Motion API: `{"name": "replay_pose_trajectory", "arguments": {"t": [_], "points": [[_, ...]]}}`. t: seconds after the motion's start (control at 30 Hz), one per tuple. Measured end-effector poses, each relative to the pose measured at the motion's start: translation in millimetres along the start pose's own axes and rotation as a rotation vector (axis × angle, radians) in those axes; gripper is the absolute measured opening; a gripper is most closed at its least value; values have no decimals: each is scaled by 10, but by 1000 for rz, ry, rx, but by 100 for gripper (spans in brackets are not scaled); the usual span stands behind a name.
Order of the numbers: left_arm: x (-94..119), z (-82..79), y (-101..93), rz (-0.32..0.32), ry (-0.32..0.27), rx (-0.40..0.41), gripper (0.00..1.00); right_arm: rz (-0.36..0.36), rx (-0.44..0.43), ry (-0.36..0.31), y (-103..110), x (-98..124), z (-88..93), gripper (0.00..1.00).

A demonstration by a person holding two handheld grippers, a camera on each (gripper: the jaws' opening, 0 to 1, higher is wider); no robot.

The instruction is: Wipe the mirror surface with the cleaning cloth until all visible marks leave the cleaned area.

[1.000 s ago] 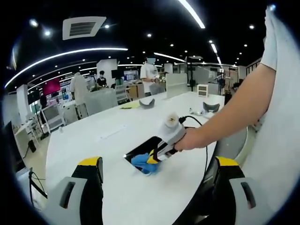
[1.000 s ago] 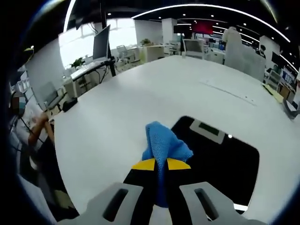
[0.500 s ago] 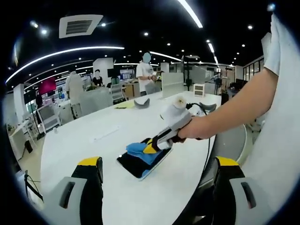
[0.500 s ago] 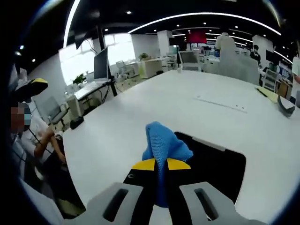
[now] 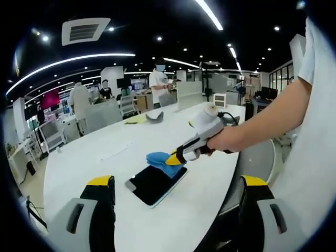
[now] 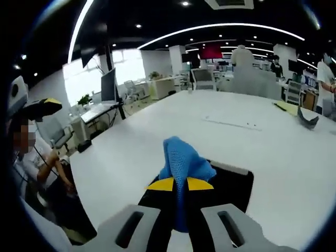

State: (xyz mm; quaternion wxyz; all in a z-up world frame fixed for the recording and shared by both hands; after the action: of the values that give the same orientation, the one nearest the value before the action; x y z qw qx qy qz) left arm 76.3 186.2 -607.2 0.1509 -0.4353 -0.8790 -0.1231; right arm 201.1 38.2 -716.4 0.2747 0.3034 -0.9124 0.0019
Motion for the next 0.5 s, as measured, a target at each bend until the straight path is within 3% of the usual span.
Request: {"name": "replay_pose_trajectory", "arguments": {"t": [0.27, 0.5], "points": [[-31, -21, -14, 15, 4, -14, 99, 12, 5, -37, -52, 78, -107, 2], [-11, -20, 12, 10, 2, -12, 99, 38, 7, -27, -199, 145, -50, 2]]}}
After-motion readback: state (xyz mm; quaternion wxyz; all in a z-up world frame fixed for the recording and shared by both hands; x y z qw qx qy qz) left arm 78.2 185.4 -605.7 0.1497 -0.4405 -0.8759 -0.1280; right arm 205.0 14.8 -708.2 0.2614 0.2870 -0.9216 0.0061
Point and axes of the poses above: the point that each gripper's makers call its tool centre point, and the gripper's own axes: x roughly backward along the fingers, y roughly to its left, z roughly out of its underside, the point moved 3 cm from there along x, roughly backward along the fingers, and after that the axes turned 3 degrees about -x, right-handed, at the moved point
